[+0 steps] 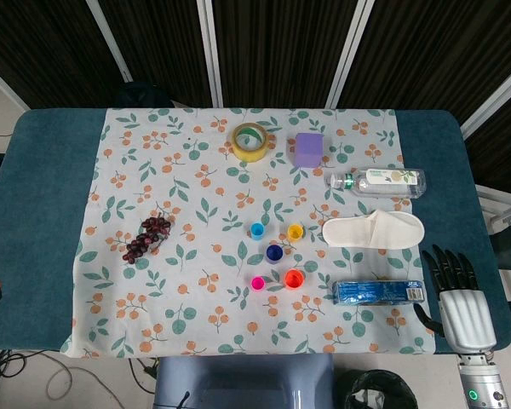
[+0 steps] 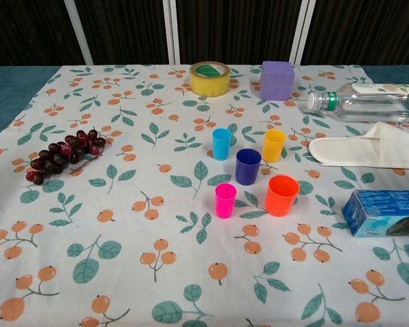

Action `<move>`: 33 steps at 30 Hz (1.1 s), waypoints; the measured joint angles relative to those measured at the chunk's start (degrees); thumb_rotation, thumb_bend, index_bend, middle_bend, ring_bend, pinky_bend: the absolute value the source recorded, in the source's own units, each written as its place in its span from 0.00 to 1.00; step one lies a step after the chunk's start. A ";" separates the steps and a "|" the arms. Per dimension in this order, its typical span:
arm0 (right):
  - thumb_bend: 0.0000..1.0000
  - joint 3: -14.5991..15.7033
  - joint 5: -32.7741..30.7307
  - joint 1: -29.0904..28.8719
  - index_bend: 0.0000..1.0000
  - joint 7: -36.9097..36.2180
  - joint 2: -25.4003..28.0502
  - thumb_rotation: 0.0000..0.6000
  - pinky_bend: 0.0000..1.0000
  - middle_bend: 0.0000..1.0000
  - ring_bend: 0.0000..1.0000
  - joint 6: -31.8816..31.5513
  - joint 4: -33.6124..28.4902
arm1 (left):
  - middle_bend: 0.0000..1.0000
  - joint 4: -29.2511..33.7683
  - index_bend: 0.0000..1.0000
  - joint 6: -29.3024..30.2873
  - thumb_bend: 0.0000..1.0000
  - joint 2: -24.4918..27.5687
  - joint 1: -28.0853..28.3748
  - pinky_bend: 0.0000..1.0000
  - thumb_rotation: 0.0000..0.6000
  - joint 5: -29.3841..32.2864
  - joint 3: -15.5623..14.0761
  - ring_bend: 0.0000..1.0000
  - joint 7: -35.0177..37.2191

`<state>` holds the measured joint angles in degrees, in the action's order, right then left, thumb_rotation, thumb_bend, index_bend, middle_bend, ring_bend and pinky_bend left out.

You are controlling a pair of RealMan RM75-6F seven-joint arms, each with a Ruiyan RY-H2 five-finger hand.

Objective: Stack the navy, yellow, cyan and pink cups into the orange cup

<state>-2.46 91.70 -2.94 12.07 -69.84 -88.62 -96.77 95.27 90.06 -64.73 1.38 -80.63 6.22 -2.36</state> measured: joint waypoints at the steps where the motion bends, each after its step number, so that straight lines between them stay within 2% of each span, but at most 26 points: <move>1: 0.31 0.13 0.09 -0.06 0.00 -0.47 0.16 1.00 0.06 0.00 0.00 0.20 -0.12 | 0.01 -0.03 0.14 -0.11 0.77 -0.02 0.02 0.00 1.00 0.07 -0.01 0.00 0.00; 14: 0.31 1.34 0.32 -0.18 0.00 -4.35 2.05 1.00 0.05 0.00 0.00 1.76 -1.58 | 0.01 0.11 0.14 0.81 0.77 -0.20 -0.16 0.00 1.00 -0.34 0.21 0.00 0.32; 20: 0.31 2.05 1.46 -2.21 0.00 -6.34 4.18 1.00 0.05 0.00 0.00 5.48 -2.78 | 0.01 -0.02 0.14 0.59 0.77 -0.31 -0.09 0.00 1.00 -0.25 0.20 0.00 0.25; 33: 0.31 -1.46 0.35 -10.31 0.00 -3.31 10.26 1.00 0.05 0.00 0.00 15.51 -12.87 | 0.01 0.01 0.14 0.16 0.77 -0.40 0.01 0.00 1.00 0.12 0.22 0.00 0.12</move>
<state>-3.92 92.05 -13.25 8.76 -59.58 -73.11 -109.63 95.28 90.22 -65.13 1.39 -80.51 6.44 -2.24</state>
